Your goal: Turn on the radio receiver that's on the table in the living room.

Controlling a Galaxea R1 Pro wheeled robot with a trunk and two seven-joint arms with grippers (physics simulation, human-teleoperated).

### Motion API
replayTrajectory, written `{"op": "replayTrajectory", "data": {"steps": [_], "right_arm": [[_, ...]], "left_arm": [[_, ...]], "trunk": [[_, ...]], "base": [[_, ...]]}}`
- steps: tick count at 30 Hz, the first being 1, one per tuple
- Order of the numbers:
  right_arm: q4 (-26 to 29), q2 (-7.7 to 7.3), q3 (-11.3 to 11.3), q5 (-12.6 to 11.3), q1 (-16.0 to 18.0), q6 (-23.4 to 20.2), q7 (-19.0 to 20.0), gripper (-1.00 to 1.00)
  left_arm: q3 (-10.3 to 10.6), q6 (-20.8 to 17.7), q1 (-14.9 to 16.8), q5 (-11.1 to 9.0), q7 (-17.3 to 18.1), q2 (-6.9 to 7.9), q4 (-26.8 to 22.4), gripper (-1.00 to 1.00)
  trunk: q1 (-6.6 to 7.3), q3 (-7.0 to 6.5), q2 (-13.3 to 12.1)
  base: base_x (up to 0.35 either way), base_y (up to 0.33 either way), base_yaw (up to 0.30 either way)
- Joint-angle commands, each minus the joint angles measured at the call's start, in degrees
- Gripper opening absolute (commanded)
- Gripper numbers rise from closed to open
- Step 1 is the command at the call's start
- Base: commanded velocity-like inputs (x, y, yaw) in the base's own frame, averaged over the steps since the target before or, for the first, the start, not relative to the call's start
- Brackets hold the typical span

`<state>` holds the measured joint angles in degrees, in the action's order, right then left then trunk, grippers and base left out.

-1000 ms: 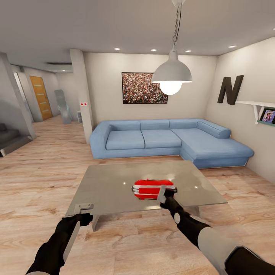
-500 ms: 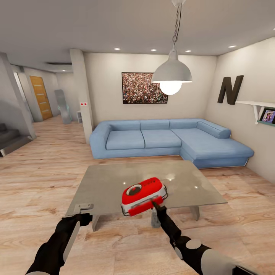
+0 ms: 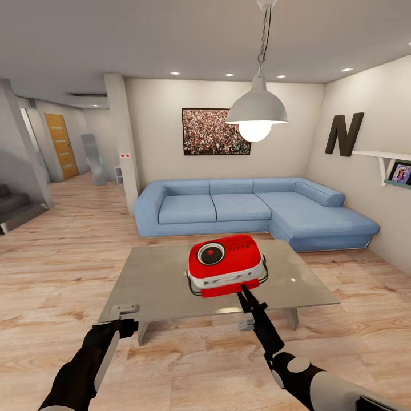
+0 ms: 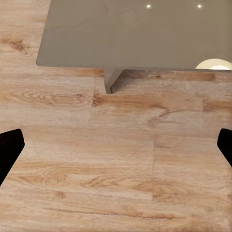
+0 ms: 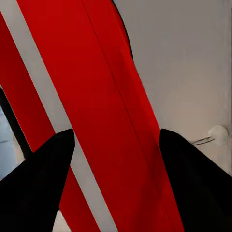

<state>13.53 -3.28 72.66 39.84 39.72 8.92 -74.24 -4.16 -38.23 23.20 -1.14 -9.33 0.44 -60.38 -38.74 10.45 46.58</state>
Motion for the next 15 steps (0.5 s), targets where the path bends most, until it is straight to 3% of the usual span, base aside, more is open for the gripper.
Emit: {"op": "replayTrajectory", "data": {"steps": [1, 3, 8, 11, 15], "right_arm": [[-0.2, -0.26, 0.2, 0.6, 0.0, 0.0, -0.6, -1.0], [-1.5, -0.56, 1.2, 3.9, 0.0, 0.0, -1.2, -1.0], [-4.4, -0.74, 2.6, 15.4, 0.0, -0.3, -1.5, -1.0], [-4.7, -0.76, 2.8, 17.8, 0.0, -0.3, -1.3, -1.0], [-4.7, -0.43, 2.5, 18.9, 0.0, -0.3, -1.7, -1.0]], "left_arm": [[0.0, 0.0, 0.0, 0.0, 0.0, -0.03, 0.0, 1.0], [0.1, 0.0, 0.0, -0.1, -0.1, -0.2, 0.0, 1.0], [0.7, -0.1, 0.0, -0.5, 0.2, -0.91, -0.2, 1.0], [1.0, 0.0, 0.0, -0.5, 0.3, -0.92, -0.2, 1.0], [1.1, -0.1, 0.0, -0.3, 0.0, -0.82, -0.2, 1.0]], "trunk": [[0.0, 0.0, 0.0], [0.0, 0.0, 0.0], [0.0, 0.0, 0.0], [0.0, 0.0, 0.0], [0.0, 0.0, 0.0]], "base": [[0.0, 0.0, 0.0], [0.0, 0.0, 0.0], [0.0, 0.0, 0.0], [0.0, 0.0, 0.0], [0.0, 0.0, 0.0]]}}
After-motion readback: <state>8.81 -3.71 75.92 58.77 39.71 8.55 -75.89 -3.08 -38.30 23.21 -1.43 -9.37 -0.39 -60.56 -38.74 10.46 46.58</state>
